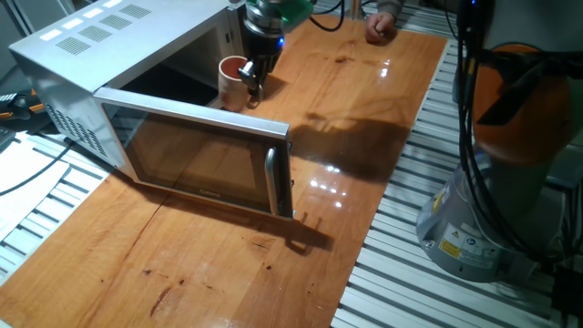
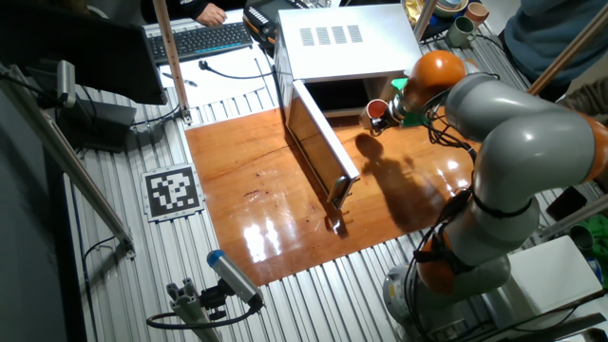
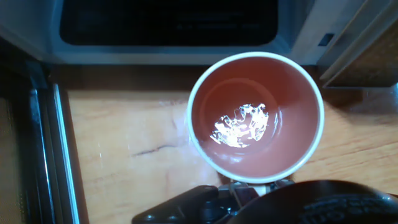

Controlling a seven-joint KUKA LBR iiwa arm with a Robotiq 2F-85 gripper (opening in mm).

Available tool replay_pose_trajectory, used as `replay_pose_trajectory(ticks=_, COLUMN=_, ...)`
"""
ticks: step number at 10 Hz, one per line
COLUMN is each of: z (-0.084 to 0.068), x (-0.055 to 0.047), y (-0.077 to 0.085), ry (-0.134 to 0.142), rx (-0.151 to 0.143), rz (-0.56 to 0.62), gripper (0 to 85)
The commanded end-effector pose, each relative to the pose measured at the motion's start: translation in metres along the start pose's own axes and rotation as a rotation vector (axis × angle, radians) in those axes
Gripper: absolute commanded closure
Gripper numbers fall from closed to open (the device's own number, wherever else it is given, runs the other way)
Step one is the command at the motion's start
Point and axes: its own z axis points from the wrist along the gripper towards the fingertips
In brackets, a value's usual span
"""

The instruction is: Put the bowl into the microwave

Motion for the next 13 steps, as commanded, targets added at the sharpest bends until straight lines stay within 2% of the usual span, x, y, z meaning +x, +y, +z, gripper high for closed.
replay_pose_trajectory(ticks=1, z=0.001, x=-0.003, y=0.000, ry=-0.002, rx=0.000, rz=-0.002, gripper=85.0)
replay_pose_trajectory(ticks=4, z=0.011, x=-0.014, y=0.003, ry=-0.003, rx=-0.015, rz=0.001, gripper=85.0)
replay_pose_trajectory(ticks=6, z=0.014, x=-0.019, y=0.003, ry=-0.005, rx=-0.014, rz=0.002, gripper=85.0)
replay_pose_trajectory(ticks=11, z=0.014, x=-0.018, y=0.004, ry=0.001, rx=-0.017, rz=0.001, gripper=85.0)
replay_pose_trajectory(ticks=13, z=0.014, x=-0.018, y=0.004, ry=0.012, rx=-0.014, rz=-0.006, gripper=85.0)
